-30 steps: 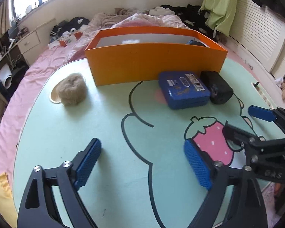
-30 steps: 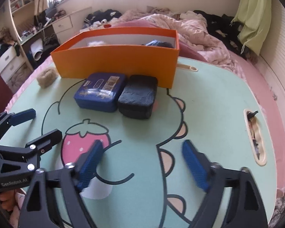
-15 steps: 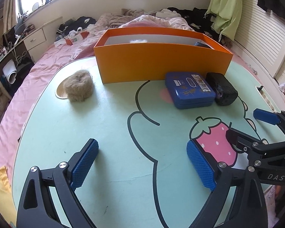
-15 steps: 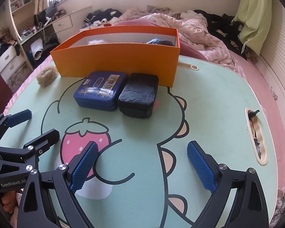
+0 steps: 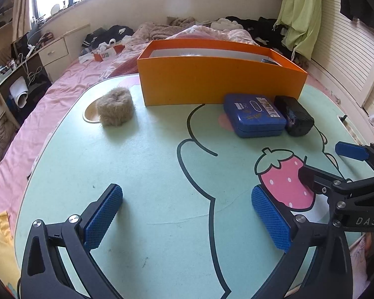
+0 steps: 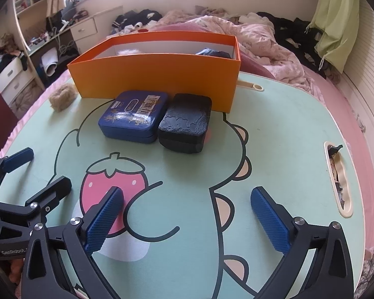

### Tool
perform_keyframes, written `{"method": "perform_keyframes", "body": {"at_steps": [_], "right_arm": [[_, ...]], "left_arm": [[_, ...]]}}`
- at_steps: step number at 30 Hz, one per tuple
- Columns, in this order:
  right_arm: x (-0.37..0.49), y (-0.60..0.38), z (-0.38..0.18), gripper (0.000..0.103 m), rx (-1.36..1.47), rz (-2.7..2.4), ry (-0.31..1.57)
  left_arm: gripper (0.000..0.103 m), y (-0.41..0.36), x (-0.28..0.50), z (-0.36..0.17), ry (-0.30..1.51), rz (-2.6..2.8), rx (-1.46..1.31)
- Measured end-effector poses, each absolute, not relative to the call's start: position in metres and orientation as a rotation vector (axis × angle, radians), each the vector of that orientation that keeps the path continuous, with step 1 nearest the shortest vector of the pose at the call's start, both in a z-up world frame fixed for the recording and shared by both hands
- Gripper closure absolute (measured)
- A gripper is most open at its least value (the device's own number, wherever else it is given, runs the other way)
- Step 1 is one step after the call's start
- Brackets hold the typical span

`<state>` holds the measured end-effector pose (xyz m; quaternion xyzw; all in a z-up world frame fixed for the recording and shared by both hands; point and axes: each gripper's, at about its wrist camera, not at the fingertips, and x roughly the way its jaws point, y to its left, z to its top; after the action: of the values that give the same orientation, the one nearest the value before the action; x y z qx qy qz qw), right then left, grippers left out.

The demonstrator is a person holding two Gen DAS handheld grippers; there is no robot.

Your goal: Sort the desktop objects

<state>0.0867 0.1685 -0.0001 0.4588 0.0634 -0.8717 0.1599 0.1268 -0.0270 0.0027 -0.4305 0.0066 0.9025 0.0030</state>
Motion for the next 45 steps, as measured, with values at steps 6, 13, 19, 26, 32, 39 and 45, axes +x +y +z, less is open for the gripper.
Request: {"method": "perform_keyframes", "body": {"at_steps": [6,13,19,26,32,39,45], "right_arm": [[0.0869,0.1684,-0.0002,0.0,1.311,-2.492,0.179],[0.086,0.1687,0.0011,0.0,1.311,-2.499,0.175],[0.0859,0.1689,0.0012,0.0,1.311,-2.499,0.175],[0.086,0.1689,0.0012,0.0,1.311,-2.499,0.175],[0.0862,0.1689,0.0011,0.0,1.311,-2.499,0.175],[0.0863,0.1687,0.0013,0.0,1.311,-2.499,0.173],[0.0808,0.1744,0.0075,0.001,1.298,-2.5,0.088]], "left_arm": [[0.0,-0.0269,0.1279,0.0024,0.022,2.841,-1.31],[0.0,-0.0265,0.1285,0.0015,0.015,2.863,-1.28],[0.0,-0.027,0.1288,0.0016,0.015,2.865,-1.278],[0.0,-0.027,0.129,0.0015,0.015,2.865,-1.278],[0.0,-0.027,0.1291,0.0016,0.014,2.865,-1.278],[0.0,-0.027,0.1292,0.0014,0.014,2.865,-1.278],[0.0,-0.0268,0.1289,0.0013,0.013,2.865,-1.276]]}}
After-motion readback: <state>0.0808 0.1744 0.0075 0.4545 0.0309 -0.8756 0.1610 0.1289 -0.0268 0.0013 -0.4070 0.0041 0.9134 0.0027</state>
